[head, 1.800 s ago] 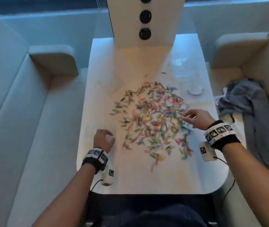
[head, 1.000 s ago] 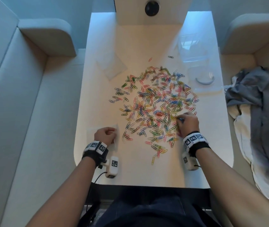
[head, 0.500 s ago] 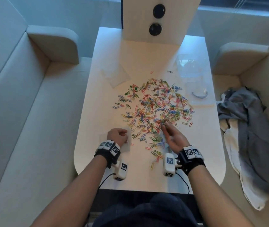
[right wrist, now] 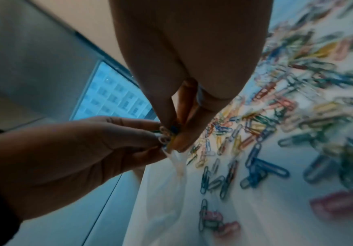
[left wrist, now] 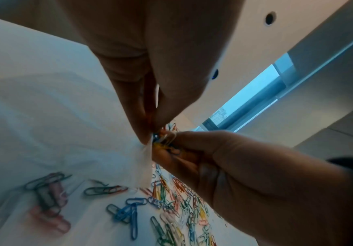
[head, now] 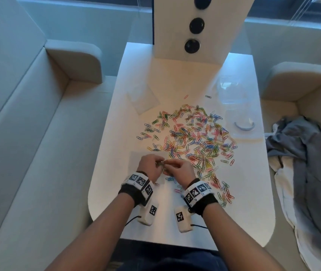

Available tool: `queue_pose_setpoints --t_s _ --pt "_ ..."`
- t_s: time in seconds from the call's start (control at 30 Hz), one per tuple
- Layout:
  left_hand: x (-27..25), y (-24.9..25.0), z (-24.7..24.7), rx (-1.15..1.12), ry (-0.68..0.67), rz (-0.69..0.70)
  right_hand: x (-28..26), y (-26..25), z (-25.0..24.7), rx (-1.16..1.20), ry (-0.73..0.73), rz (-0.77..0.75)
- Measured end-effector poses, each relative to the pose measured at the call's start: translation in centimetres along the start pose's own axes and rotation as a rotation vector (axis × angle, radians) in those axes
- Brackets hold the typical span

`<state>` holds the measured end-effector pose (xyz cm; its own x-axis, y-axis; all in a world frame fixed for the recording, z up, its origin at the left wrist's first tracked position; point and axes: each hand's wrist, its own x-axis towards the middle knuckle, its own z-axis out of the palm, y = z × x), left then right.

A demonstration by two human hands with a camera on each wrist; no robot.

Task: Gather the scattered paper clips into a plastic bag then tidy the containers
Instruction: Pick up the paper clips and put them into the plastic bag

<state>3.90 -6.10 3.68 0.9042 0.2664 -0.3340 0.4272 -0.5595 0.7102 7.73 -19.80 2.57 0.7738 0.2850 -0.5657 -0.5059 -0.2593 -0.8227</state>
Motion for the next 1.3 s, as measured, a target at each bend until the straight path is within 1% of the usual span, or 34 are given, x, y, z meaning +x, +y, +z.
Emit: queue_pose_setpoints --t_s 0.07,0.17,0.2,0.3,0.33,0.4,0.47,0.53,0.57,0.63,0.67,0.7,0.73,0.77,0.8,0.83,0.9,1.0,1.07,1.1,1.17,1.23,1.3 --pt "-0.1 0.6 0.1 0.027 0.004 0.051 0.4 -1.1 -0.1 -0.225 0.016 -0.025" --pt "-0.1 1.2 -0.2 0.036 0.025 0.090 0.9 -2.4 0.3 -0.315 -0.065 -0.032" --pt "0.0 1.3 -0.4 0.041 0.032 0.093 1.1 -2.7 0.5 -0.394 -0.070 -0.052" --pt "0.2 1.1 -1.5 0.054 0.063 0.084 1.5 -3.7 1.3 -0.762 0.000 -0.175" --pt "0.3 1.0 -2.0 0.065 0.080 0.086 1.6 -4.1 1.7 -0.857 -0.009 -0.228" --pt "0.3 0.9 -2.9 0.086 0.110 0.086 1.8 -5.1 2.5 -0.985 -0.095 -0.285" --pt "0.4 0.9 -4.0 0.084 0.142 0.076 1.9 -6.6 2.9 -1.052 -0.223 -0.297" --pt "0.5 0.8 -5.4 0.071 0.184 0.068 2.0 -8.4 2.9 -0.974 -0.312 -0.319" --pt "0.5 0.7 -6.2 0.070 0.207 0.064 2.1 -9.4 2.7 -0.862 -0.333 -0.342" --pt "0.5 0.3 -7.9 0.077 0.262 0.052 2.8 -11.4 2.5 -0.559 -0.356 -0.373" --pt "0.5 0.1 -8.8 0.079 0.294 0.041 3.7 -12.1 2.4 -0.436 -0.340 -0.386" --pt "0.4 -0.2 -9.7 0.080 0.327 0.029 5.0 -12.5 2.3 -0.370 -0.300 -0.407" --pt "0.2 -0.6 -10.7 0.085 0.359 0.016 6.7 -12.6 2.4 -0.379 -0.240 -0.438" --pt "0.0 -1.0 -11.6 0.093 0.389 0.002 8.8 -12.2 2.5 -0.469 -0.178 -0.473" --pt "-0.2 -1.4 -12.6 0.099 0.419 -0.012 10.9 -11.6 2.9 -0.625 -0.136 -0.505" --pt "-0.4 -1.8 -13.4 0.103 0.449 -0.025 12.9 -10.8 3.5 -0.798 -0.124 -0.518" --pt "-0.8 -2.6 -14.7 0.113 0.489 -0.044 16.0 -8.9 5.1 -1.082 -0.160 -0.487" --pt "-1.0 -3.8 -15.5 0.123 0.501 -0.073 17.9 -6.3 7.8 -1.458 -0.203 -0.460" --pt "-0.8 -4.8 -15.3 0.136 0.486 -0.092 17.8 -4.7 9.2 -1.567 -0.279 -0.481" --pt "-0.7 -5.3 -14.9 0.140 0.474 -0.104 17.5 -4.0 9.6 -1.609 -0.316 -0.510" --pt "-0.6 -6.1 -14.0 0.135 0.453 -0.125 16.4 -2.8 9.7 -1.675 -0.344 -0.600" --pt "-0.7 -6.6 -12.9 0.102 0.436 -0.142 15.3 -1.9 9.2 -1.637 -0.342 -0.716" --pt "-0.7 -6.9 -11.8 0.076 0.416 -0.147 14.9 -1.4 8.2 -1.570 -0.372 -0.846"
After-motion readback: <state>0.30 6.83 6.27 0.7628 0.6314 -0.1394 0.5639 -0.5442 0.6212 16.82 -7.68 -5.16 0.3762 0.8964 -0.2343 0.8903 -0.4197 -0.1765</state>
